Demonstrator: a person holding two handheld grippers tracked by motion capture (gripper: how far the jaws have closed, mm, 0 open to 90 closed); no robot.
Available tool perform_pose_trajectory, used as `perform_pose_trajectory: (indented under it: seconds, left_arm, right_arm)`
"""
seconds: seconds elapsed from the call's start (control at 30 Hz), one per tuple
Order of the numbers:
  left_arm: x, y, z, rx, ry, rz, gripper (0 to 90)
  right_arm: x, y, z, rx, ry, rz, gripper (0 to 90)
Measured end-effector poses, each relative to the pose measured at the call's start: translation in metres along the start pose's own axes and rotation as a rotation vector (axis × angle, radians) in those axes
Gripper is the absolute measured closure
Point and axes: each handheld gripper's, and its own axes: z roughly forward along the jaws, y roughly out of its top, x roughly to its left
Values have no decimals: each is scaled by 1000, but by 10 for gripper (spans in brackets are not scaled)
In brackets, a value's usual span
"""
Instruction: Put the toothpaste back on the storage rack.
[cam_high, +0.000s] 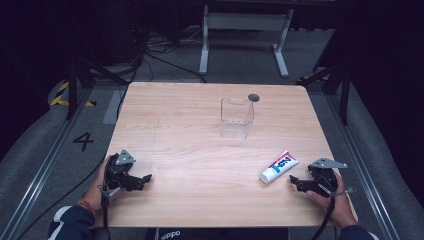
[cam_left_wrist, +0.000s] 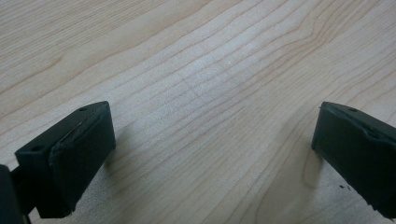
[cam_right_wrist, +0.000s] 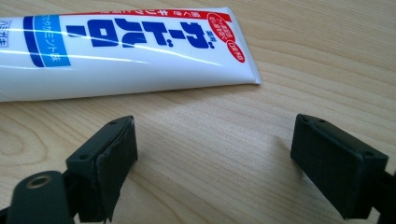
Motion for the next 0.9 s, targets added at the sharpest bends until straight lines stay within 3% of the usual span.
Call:
perform_pose_trajectory:
  seconds: [0.13,0.23,0.4,0.57,0.67,0.9]
  left_arm:
    - [1,1,0,0,0,18,0]
    - [0,0,0,1,-8,-1,0]
    - [0,0,0,1,-8,1,1]
    - [0,0,0,1,-6,2,2]
    - [0,0,0,1,-6,-1,2]
    - [0,0,0,1,-6,-1,2]
  right_arm:
    - [0,0,0,5,4,-5,149]
    - [0,1,0,11,3,-8,165]
    - [2,4,-2,2,10,-15,363]
    - [9,10,1,13,35,-30,418]
    - [15,15,3,20,50,-54,513]
    - [16,24,4,7,47,-63,628]
